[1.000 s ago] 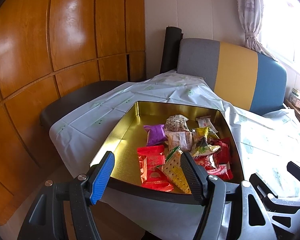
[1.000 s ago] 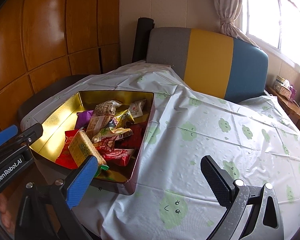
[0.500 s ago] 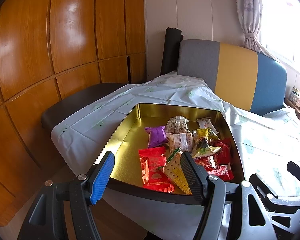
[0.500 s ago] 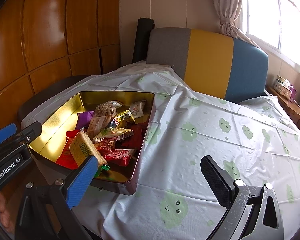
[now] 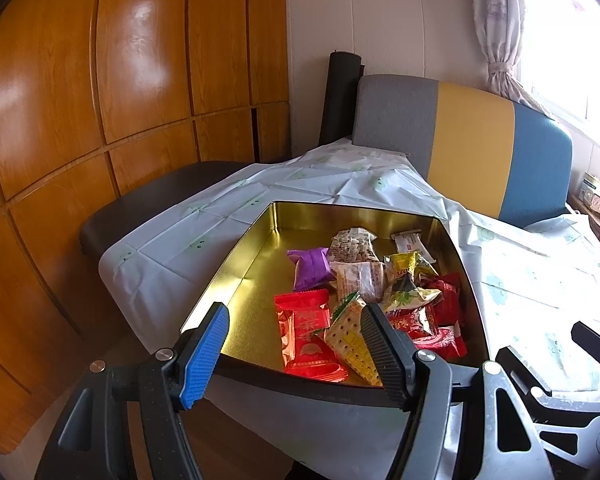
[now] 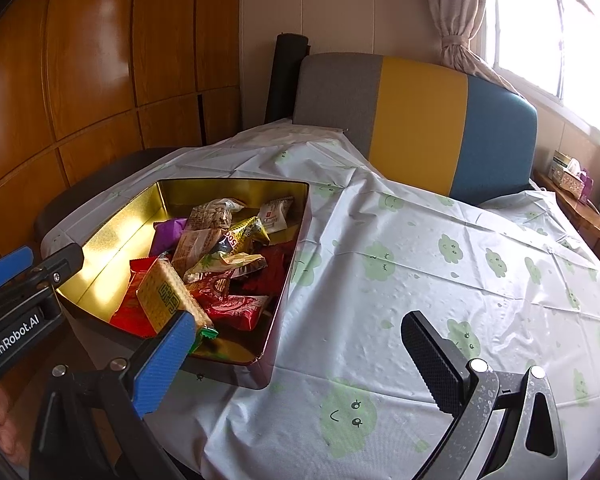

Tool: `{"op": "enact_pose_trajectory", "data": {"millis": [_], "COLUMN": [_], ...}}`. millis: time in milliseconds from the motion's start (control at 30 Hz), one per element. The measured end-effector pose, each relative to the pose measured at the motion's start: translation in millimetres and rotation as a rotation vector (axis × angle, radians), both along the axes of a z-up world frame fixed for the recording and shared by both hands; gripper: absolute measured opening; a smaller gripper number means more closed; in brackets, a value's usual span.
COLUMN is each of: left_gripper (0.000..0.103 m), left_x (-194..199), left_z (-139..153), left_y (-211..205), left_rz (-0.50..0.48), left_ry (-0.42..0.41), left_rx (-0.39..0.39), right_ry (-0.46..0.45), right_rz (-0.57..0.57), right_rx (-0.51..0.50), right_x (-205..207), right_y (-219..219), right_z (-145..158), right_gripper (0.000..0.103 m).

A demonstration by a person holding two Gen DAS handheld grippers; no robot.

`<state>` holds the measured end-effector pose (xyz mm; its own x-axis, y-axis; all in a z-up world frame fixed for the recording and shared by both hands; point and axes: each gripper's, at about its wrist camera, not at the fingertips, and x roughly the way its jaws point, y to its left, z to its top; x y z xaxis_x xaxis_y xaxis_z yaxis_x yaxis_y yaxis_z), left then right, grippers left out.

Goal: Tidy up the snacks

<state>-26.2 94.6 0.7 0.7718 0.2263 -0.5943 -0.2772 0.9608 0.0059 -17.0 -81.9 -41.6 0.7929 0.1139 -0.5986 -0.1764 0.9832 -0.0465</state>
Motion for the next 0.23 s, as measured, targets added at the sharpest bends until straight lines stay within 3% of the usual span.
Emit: {"op": "enact_pose_trajectory", "data": {"millis": [33,100,233], "left_gripper": [0.069,0.057,0.056], "left_x": [0,-1,1], "left_z": [0,2,4], "left_y": [0,0,0], "left_rz": [0.001,-0.005,-0.016], "left_ry": [-0.005,-0.020,-0.026], "left_rx": [-0.001,-0.005,0.000], "right_ry": [0.001,0.004,0.001], "right_rz": [-0.001,0.000,-0.021], "right_rx": [0.000,0.003,0.011], "right_x": [0,1,8], "right_y": [0,-1,-13], "right_z": [0,-1,2], "right_gripper": [0.103,0.103,0.103]}}
